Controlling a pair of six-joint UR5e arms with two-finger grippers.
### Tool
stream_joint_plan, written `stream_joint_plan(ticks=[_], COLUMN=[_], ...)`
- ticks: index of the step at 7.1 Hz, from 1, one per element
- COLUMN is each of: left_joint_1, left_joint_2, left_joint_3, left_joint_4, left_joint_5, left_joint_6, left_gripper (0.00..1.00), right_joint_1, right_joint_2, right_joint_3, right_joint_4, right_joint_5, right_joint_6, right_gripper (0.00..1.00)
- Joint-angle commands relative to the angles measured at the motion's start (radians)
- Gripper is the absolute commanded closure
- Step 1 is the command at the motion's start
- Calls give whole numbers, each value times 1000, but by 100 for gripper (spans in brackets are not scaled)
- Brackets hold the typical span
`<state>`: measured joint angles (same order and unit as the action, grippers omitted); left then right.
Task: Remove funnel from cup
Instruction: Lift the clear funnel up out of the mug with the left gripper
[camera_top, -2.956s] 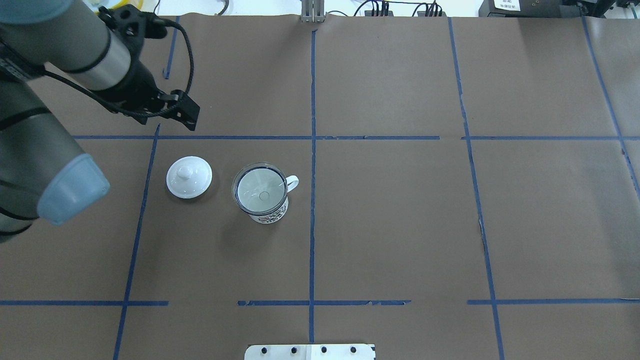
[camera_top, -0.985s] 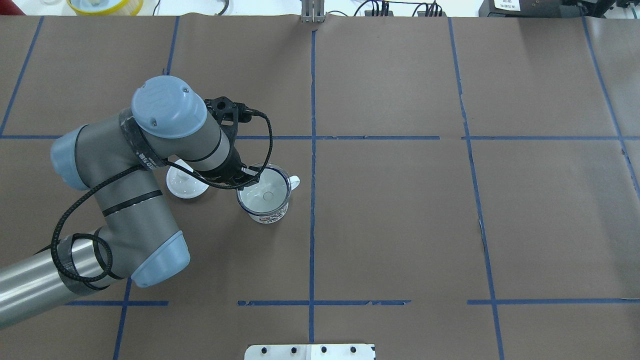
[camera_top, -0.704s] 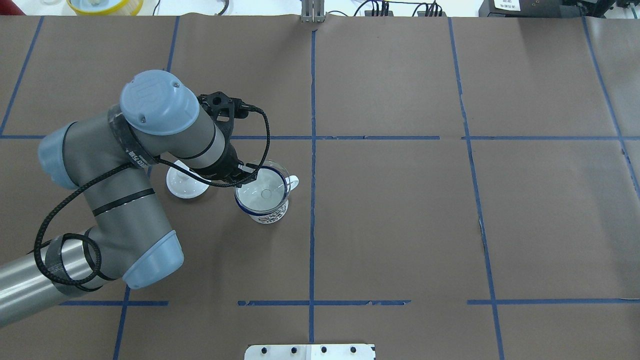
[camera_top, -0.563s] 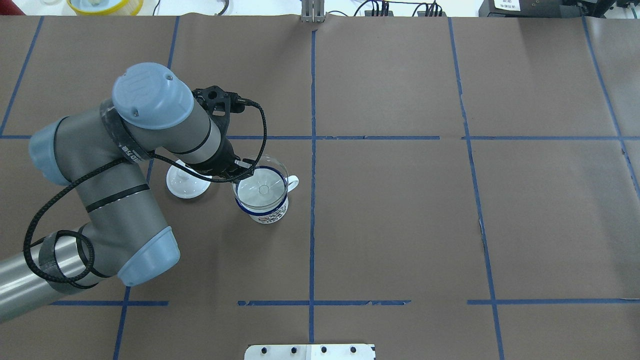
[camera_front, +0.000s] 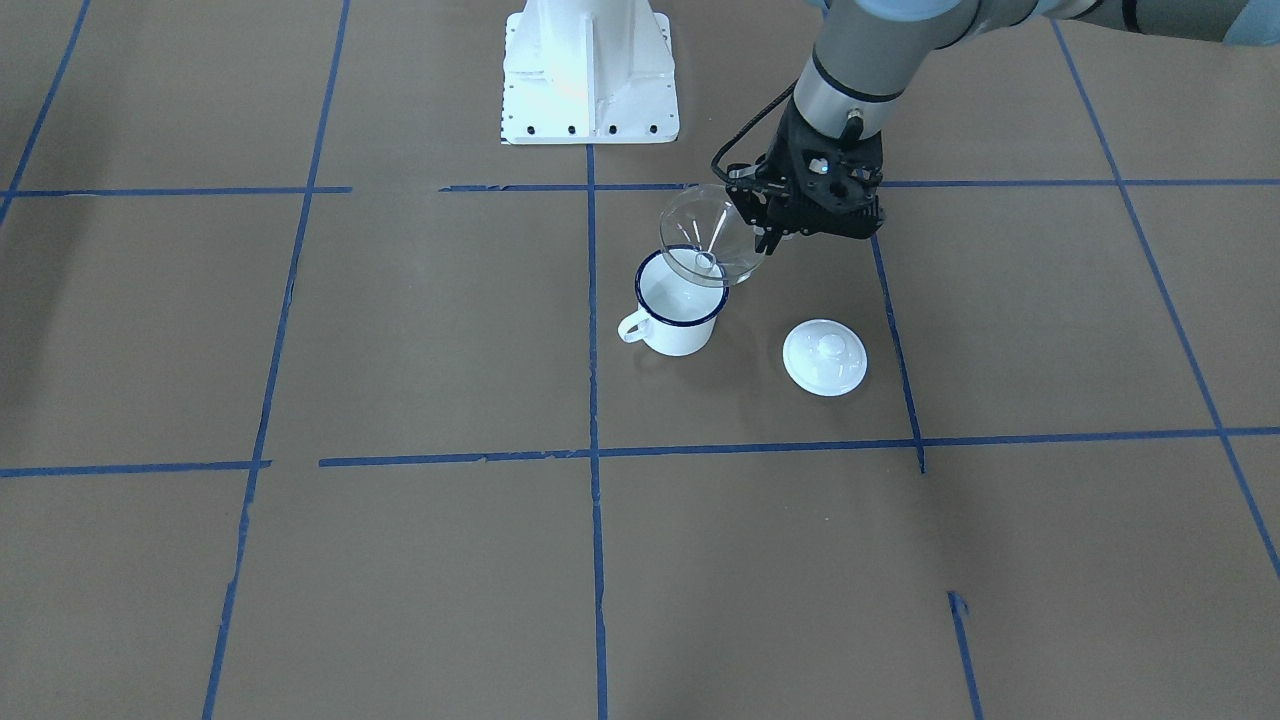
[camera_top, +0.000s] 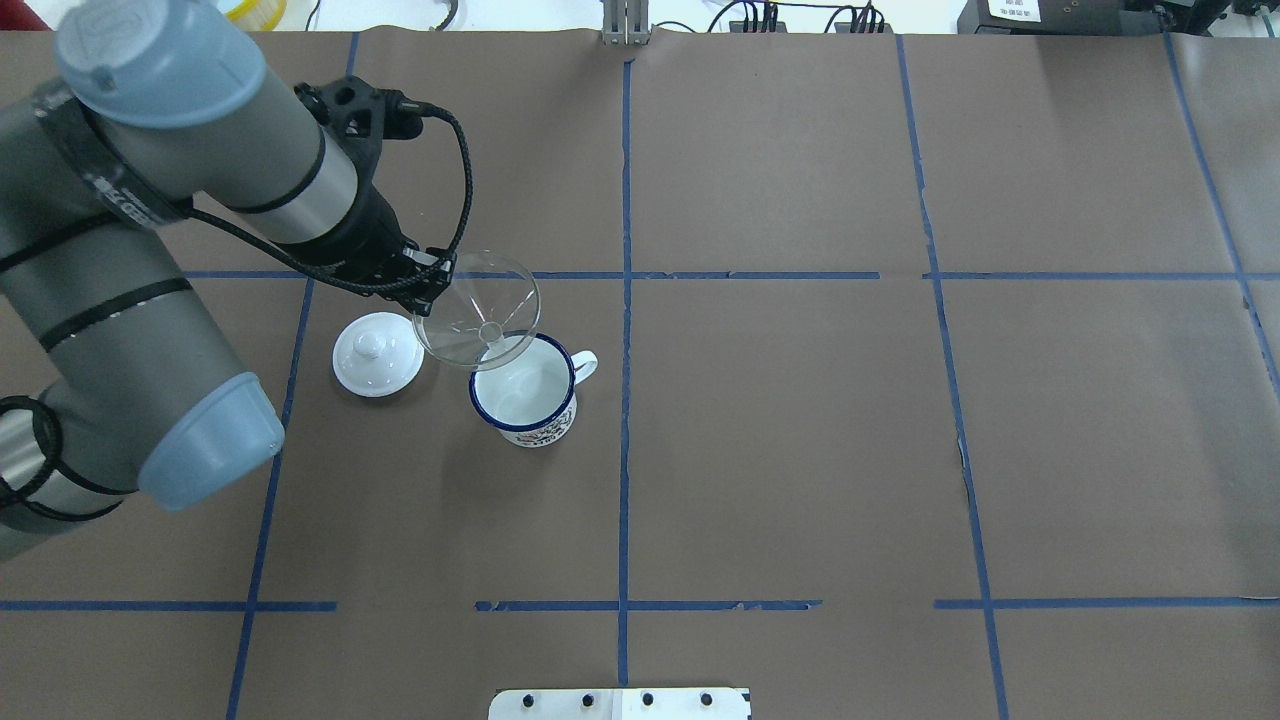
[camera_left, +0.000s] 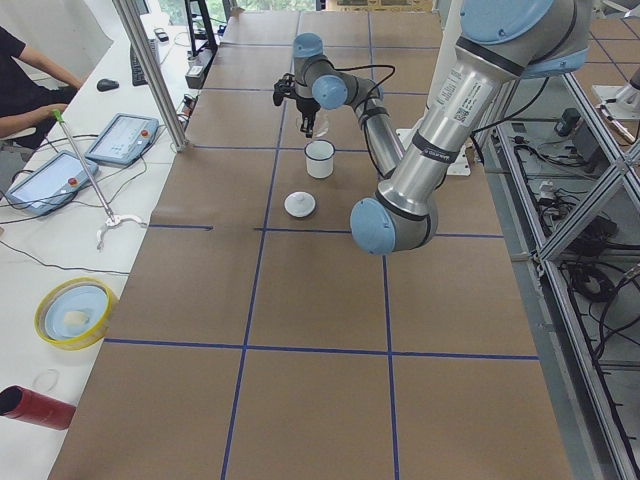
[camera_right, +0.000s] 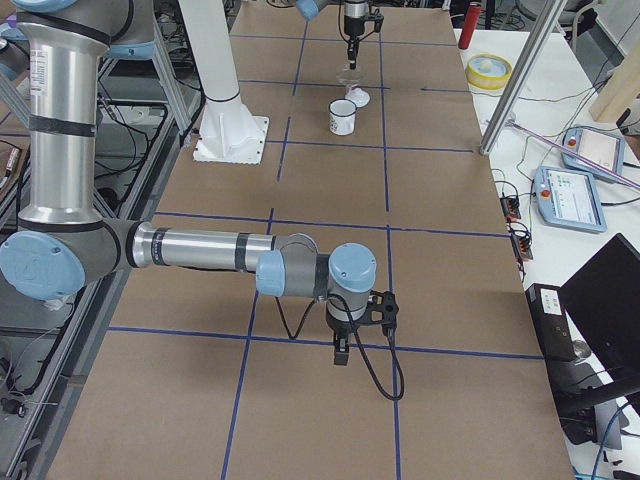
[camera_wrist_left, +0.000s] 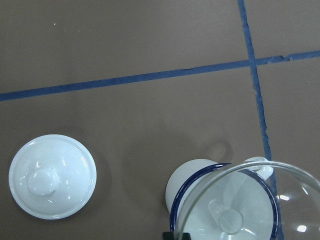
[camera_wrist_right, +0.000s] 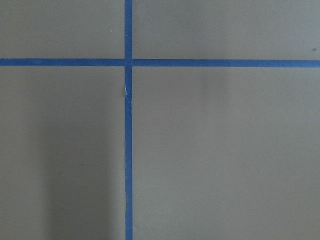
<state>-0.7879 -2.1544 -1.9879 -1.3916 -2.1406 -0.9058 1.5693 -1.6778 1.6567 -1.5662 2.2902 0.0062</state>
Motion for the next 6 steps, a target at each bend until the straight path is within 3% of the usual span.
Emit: stream_joint_plan(ticks=[1, 3, 6], left_joint_1=[-75, -120, -120], left_joint_2=[5, 39, 97], left_joint_3=[1, 139, 273], left_joint_4=[-124, -457, -752], left_joint_5=[-27, 110, 351], left_joint_6=[37, 27, 25], left_gripper=[100, 100, 100], right_joint_1=[0, 0, 0], right_joint_2=[0, 0, 0], right_joint_3=[0, 0, 0], right_joint_4=[0, 0, 0], right_joint_5=[0, 0, 0], right_joint_6=[0, 0, 0], right_gripper=[0, 0, 0])
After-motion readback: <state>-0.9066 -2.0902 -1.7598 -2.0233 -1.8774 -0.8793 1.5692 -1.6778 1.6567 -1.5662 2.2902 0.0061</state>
